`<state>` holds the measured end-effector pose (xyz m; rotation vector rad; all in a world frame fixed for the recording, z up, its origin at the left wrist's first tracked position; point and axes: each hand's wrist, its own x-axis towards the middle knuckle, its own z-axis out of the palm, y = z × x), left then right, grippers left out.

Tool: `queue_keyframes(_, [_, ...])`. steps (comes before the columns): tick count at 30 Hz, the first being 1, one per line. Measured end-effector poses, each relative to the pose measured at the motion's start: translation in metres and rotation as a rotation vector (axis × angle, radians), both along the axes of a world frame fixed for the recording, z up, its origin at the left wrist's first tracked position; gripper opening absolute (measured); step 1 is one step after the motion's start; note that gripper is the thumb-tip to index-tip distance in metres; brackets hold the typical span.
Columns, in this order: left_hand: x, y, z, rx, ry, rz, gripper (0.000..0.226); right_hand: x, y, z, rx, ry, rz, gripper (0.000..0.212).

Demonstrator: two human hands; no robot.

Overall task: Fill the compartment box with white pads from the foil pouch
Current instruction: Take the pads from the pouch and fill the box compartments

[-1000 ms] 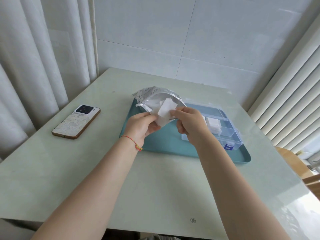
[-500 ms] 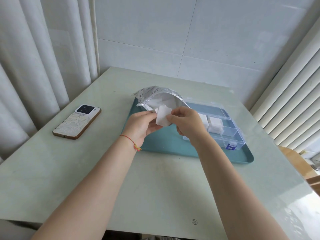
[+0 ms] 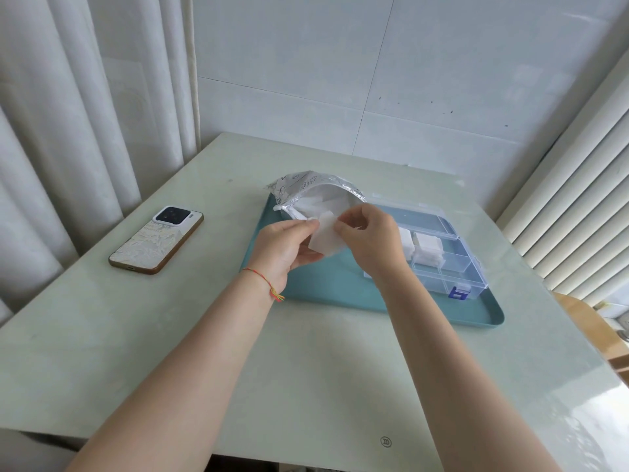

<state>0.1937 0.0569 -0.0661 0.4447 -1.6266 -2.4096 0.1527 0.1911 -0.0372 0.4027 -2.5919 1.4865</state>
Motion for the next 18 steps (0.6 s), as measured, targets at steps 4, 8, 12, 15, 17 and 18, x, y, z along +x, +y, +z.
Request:
queue_keyframes(4, [-0.001,-0.004,-0.001,-0.100,-0.032,0.032,0.009,-0.002,0.007,0.009,-0.098,0.001,-0.077,0.003])
queue_keyframes(8, [-0.001,-0.013,-0.005,-0.270,-0.072,-0.019,0.008,-0.005,0.018,0.018,-0.112,-0.138,0.131,0.005])
queue_keyframes(12, [0.002,-0.014,-0.002,-0.277,-0.070,-0.159,0.018,-0.006,0.009,0.012,0.070,-0.155,0.213,0.006])
queue_keyframes(15, [0.002,-0.015,-0.001,-0.266,-0.073,-0.170,0.020,-0.007,0.004,0.006,0.106,-0.112,0.188,0.005])
queue_keyframes(17, [0.002,-0.016,-0.001,-0.265,-0.080,-0.160,0.020,-0.009,0.002,0.004,0.132,-0.081,0.175,0.003])
queue_keyframes(18, [0.001,-0.015,-0.001,-0.266,-0.083,-0.158,0.019,-0.010,0.002,0.003,0.137,-0.072,0.166,0.003])
